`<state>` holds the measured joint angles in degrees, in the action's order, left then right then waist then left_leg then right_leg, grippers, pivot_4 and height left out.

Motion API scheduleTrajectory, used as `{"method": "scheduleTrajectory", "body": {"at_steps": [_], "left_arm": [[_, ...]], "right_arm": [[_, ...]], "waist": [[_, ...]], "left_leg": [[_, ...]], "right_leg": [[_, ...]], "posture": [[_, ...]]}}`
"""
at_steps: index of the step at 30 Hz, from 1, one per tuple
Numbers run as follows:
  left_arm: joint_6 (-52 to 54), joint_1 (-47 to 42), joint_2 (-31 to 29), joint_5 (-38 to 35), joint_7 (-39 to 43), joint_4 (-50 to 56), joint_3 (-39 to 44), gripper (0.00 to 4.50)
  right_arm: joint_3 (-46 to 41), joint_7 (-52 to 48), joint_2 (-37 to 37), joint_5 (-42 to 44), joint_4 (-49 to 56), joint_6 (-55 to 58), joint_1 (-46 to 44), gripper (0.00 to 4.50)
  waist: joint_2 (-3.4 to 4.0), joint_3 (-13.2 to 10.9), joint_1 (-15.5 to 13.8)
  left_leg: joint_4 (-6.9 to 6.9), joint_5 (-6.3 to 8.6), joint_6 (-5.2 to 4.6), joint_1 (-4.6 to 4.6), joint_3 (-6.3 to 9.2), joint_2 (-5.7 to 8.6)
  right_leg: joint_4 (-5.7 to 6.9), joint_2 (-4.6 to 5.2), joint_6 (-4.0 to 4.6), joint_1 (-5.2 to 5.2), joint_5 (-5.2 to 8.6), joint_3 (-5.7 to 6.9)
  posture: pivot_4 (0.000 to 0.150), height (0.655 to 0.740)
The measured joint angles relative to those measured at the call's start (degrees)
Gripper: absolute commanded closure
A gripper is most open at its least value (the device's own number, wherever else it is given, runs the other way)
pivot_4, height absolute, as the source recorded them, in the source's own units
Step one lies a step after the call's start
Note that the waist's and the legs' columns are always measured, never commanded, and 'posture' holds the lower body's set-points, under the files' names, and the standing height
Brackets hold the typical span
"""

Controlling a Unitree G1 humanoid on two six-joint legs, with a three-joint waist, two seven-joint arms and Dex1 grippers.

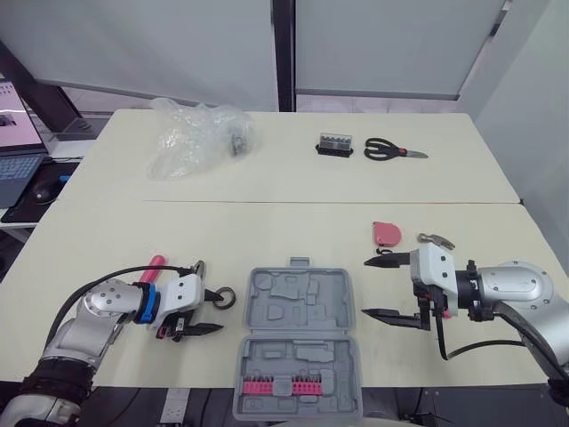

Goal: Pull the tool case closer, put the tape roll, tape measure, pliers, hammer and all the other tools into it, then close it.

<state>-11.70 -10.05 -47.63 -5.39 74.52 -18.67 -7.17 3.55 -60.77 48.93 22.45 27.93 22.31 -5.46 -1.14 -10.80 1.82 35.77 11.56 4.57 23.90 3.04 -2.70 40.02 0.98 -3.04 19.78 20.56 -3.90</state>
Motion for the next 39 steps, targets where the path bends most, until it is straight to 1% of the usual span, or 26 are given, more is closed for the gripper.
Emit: {"method": "scheduleTrajectory", "body": {"at_steps": [3, 9, 10, 11, 20, 24, 26, 28, 31, 33, 35, 39], "left_arm": [[-1.1, -0.9, 0.6, 1.1, -0.7, -1.3, -0.8, 2.11], [-2.4, -2.0, 1.3, 2.5, -1.6, -1.7, -1.6, 4.02], [-2.4, -2.1, 1.3, 2.5, -1.6, -1.7, -1.6, 4.31], [-2.5, -2.2, 1.3, 2.5, -1.6, -1.7, -1.6, 4.46], [-1.1, -2.5, 1.3, 3.0, -1.3, -0.9, -1.6, 4.46], [3.9, -2.5, -1.7, 0.6, 1.1, 3.9, -0.9, 4.46], [7.8, -3.3, -3.8, -1.7, 2.2, 7.6, 0.8, 4.46], [13.2, -4.8, -4.2, -4.7, 2.7, 12.2, 2.0, 4.46], [20.1, -6.2, -3.3, -7.7, 3.3, 17.3, 1.2, 4.46], [23.7, -7.5, -1.1, -8.6, 3.2, 19.5, -0.3, 4.46], [25.0, -8.5, 0.8, -8.6, 2.7, 19.1, -1.9, 4.46], [23.7, -10.7, 4.0, -6.8, 2.2, 14.9, -4.5, 4.46]], "right_arm": [[0.0, 0.3, 0.0, -0.4, 0.2, -0.1, 0.2, 0.00], [0.0, 0.7, 0.0, -0.4, 0.9, -0.1, 0.4, 0.00], [0.0, 0.7, 0.0, -0.4, 0.9, -0.1, 0.5, 0.00], [0.0, 0.8, 0.0, -0.4, 0.9, -0.1, 0.5, 0.00], [0.0, 0.9, -0.1, -0.4, 0.9, -0.1, 0.5, 0.00], [0.0, 1.3, 0.0, -0.2, 1.1, 1.9, 0.5, 0.00], [-0.1, 1.9, 0.0, 0.8, 1.2, 4.4, 0.6, 0.00], [-0.1, 2.2, 0.0, 1.7, 1.6, 6.4, 0.6, 0.00], [-0.1, 2.6, 0.0, 2.4, 2.5, 7.9, 0.4, 0.00], [0.0, 3.5, -0.3, 2.6, 2.6, 8.6, -0.1, 0.00], [0.0, 4.0, -0.6, 2.7, 2.7, 9.3, -0.5, 0.00], [0.1, 4.6, -0.7, 3.0, 2.9, 10.0, -0.6, 0.00]], "waist": [[0.00, 0.0, 0.0], [0.00, 0.0, 0.0], [0.00, 0.0, 0.0], [0.00, 0.0, 0.0], [0.00, 0.0, 0.0], [0.00, 0.0, 0.0], [0.00, 0.0, 0.0], [0.00, 0.0, 0.0], [0.00, 0.0, 0.0], [0.00, 0.0, 0.0], [0.00, 0.0, 0.0], [0.00, 0.0, 0.1]], "left_leg": [[0.00, 0.00, 0.00, 0.00, 0.00, 0.00], [0.00, 0.00, 0.00, 0.00, 0.01, 0.00], [0.00, 0.00, 0.00, 0.00, 0.02, 0.00], [0.00, 0.00, 0.00, -0.01, 0.02, 0.00], [0.00, 0.00, 0.00, 0.00, 0.04, 0.00], [0.00, 0.00, 0.00, 0.00, 0.06, 0.00], [0.01, 0.00, 0.00, 0.00, 0.06, 0.00], [0.02, 0.00, 0.00, 0.00, 0.05, 0.01], [0.02, 0.00, 0.00, 0.01, 0.06, 0.02], [0.04, 0.00, 0.00, 0.00, 0.07, 0.02], [0.05, 0.00, 0.00, 0.00, 0.09, 0.02], [0.06, 0.00, 0.00, 0.00, 0.09, 0.02]], "right_leg": [[0.00, 0.00, 0.00, 0.00, 0.00, 0.00], [0.00, 0.00, 0.00, -0.02, 0.00, 0.01], [0.00, 0.00, 0.00, -0.02, 0.00, 0.02], [0.00, 0.00, 0.00, -0.02, 0.00, 0.02], [0.00, 0.00, 0.00, -0.03, 0.00, 0.04], [0.00, 0.00, 0.00, -0.03, 0.00, 0.05], [0.01, 0.00, 0.00, -0.04, 0.00, 0.05], [0.00, 0.01, -0.01, -0.08, 0.00, 0.05], [-0.03, 0.01, -0.01, -0.09, 0.00, 0.05], [-0.02, 0.00, -0.01, -0.09, 0.00, 0.06], [-0.01, -0.02, -0.01, -0.09, 0.00, 0.07], [-0.01, -0.05, -0.01, -0.07, 0.00, 0.05]], "posture": [[0.150, 0.7400], [0.150, 0.7400], [0.150, 0.7400], [0.150, 0.7400], [0.150, 0.7400], [0.150, 0.7400], [0.150, 0.7400], [0.150, 0.7400], [0.150, 0.7400], [0.150, 0.7400], [0.150, 0.7400], [0.150, 0.7400]]}}
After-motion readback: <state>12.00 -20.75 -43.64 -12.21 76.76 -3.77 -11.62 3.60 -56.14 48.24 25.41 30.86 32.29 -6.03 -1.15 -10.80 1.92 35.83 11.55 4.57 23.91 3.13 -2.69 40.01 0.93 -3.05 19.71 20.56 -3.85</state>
